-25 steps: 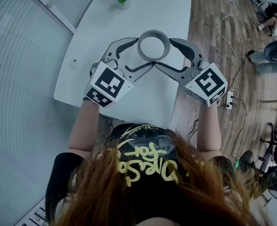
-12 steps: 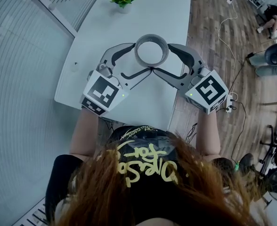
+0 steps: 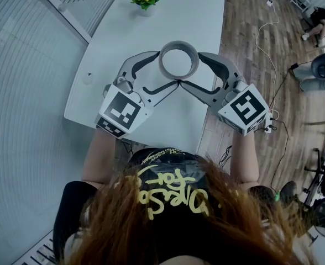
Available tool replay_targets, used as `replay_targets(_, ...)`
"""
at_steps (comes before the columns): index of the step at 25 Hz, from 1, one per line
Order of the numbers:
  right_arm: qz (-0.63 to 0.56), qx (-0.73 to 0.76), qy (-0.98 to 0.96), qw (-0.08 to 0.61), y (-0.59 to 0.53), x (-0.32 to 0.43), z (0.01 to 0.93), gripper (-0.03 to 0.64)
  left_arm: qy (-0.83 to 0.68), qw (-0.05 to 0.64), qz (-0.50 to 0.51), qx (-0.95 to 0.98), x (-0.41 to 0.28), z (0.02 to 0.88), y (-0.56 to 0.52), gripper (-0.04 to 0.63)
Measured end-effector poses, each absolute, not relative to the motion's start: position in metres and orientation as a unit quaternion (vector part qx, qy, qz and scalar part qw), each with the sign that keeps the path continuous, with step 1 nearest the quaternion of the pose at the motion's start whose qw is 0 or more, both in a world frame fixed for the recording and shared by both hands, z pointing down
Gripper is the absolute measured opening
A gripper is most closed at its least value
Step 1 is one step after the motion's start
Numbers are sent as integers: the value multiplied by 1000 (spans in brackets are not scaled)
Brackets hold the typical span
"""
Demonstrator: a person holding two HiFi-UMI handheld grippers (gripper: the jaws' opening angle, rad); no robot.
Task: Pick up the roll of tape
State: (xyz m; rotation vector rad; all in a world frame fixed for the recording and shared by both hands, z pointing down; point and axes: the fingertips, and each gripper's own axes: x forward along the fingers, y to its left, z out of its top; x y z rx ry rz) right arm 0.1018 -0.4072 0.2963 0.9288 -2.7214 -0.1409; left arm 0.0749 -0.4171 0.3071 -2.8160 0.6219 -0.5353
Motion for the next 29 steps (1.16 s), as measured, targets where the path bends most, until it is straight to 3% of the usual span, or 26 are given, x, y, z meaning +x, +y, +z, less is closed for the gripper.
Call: replay_targets(29,-53,332,-932,134,-413,107,304,311,207,81,-164,-961,76,316,-419,322)
